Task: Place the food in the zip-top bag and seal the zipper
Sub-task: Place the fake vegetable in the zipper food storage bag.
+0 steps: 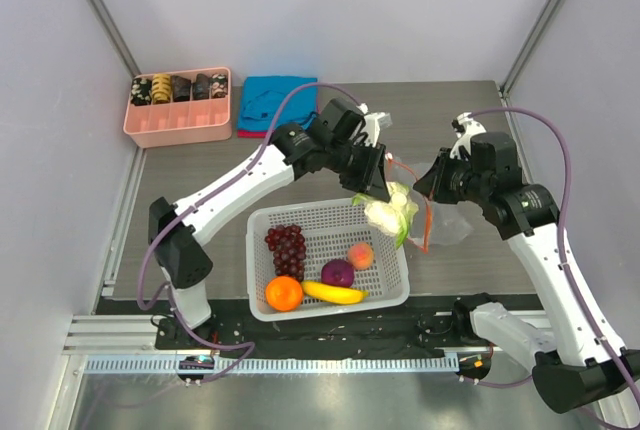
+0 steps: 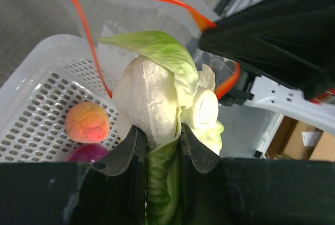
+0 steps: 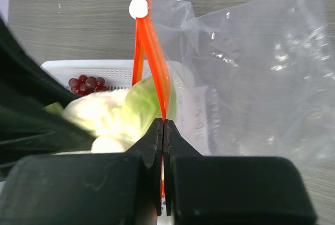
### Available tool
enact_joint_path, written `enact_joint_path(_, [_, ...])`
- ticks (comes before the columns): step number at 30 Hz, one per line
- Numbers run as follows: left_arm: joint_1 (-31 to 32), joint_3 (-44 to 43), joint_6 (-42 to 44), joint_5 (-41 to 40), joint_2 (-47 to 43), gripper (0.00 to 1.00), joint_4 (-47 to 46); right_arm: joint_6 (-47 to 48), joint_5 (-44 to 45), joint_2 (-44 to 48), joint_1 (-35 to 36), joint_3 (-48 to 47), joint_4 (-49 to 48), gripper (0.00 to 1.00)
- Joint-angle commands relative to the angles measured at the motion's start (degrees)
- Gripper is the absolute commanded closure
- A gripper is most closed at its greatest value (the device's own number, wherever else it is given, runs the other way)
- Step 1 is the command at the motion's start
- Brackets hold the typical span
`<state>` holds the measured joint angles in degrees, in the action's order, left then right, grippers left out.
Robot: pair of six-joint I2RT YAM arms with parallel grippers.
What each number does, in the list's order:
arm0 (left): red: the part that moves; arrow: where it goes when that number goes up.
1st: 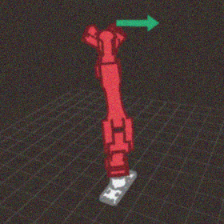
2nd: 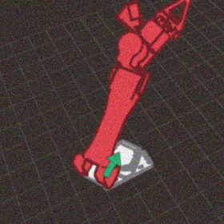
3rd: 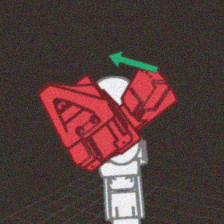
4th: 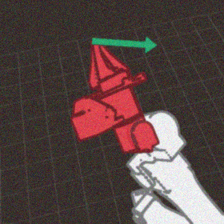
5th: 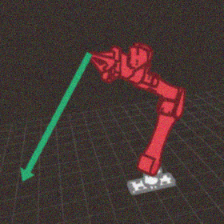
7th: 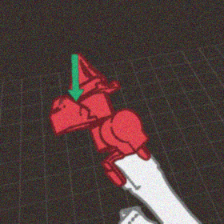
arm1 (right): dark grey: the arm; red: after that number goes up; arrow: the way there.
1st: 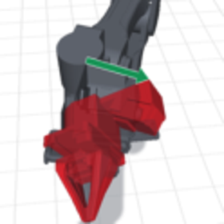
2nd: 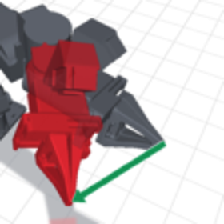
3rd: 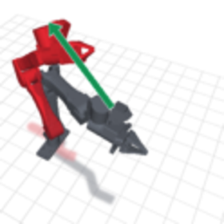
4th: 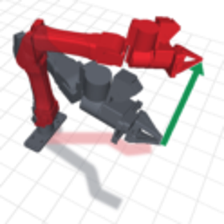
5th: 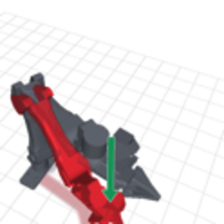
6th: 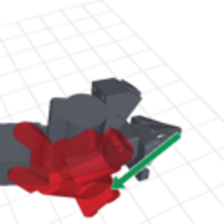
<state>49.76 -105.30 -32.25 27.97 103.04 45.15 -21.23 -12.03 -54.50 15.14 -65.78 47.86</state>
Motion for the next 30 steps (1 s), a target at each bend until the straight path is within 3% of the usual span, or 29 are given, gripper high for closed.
enact_joint_path(1, [-0.4,-1.3,-2.4,-9.2,-0.5,1.00,0.6,-1.2,-2.6,3.3,-0.4,-0.6,-3.6,0.99])
enact_joint_path(10, [-0.1,-8.2,-7.0,-21.9,1.2,1.00,1.1,-4.5,-7.9,5.3,-0.3,3.9,-5.0,0.99])
enact_joint_path(18, [2.6,-3.6,-8.2,-37.4,-2.1,1.00,-6.0,-11.2,-12.0,2.0,-0.4,3.1,-11.9,0.99])
enact_joint_path(24, [5.3,-6.0,-10.8,-42.3,-1.2,1.00,-4.4,-17.1,-14.7,-0.9,-0.9,0.7,-15.3,0.99])
enact_joint_path(27, [5.3,-5.7,-13.2,-40.7,-1.4,0.86,-3.7,-18.5,-14.9,-1.9,-1.8,-0.5,-16.0,0.99])
enact_joint_path(28, [5.3,-5.4,-13.6,-40.5,-1.6,0.70,-3.7,-19.0,-14.9,-2.1,-2.4,-0.5,-16.4,0.99])
enact_joint_path(30, [5.2,-4.2,-13.6,-40.1,-2.4,0.66,-4.1,-20.8,-16.3,-2.7,-3.2,-0.8,-17.3,0.99])
